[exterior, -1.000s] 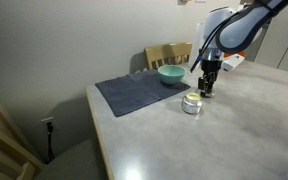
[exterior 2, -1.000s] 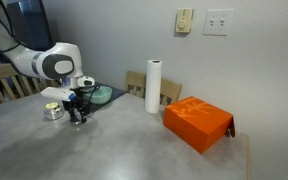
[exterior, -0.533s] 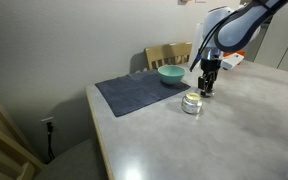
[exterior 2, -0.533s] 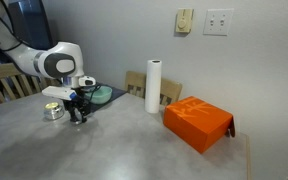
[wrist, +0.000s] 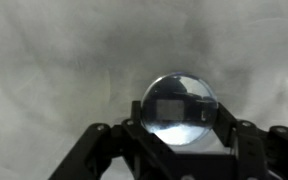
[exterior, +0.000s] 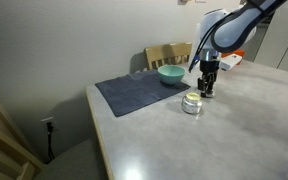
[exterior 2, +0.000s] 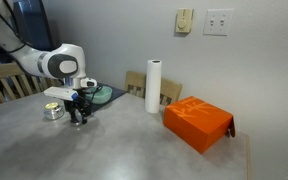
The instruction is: Remove the lid from the silver tin
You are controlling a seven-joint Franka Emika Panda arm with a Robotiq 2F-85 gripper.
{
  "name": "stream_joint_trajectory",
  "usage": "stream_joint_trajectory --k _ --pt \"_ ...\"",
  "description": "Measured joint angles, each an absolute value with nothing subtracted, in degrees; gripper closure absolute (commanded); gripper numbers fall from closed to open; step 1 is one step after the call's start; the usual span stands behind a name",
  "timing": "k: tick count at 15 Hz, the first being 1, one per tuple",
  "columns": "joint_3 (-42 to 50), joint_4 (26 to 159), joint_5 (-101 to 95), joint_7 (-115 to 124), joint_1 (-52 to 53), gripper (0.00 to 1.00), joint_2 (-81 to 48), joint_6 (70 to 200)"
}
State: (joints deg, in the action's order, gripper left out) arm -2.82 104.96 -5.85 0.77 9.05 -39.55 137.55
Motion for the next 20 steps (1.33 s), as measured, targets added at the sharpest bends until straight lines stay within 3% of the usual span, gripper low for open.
stream_joint_trajectory --k 2,4,5,6,20 --pt "-2.8 104.5 -5.6 0.7 9.0 0.56 -39.8 136.9" --pt "-2.9 104.0 -5.0 0.4 8.8 0.17 -40.0 136.3" --pt "-3.0 103.7 -4.6 0.2 8.6 0.06 -40.2 135.9" --pt "-3.1 103.4 -4.3 0.0 8.4 0.03 -40.4 135.4" --pt "-3.6 100.7 -3.9 -0.3 7.8 0.0 -42.3 132.9"
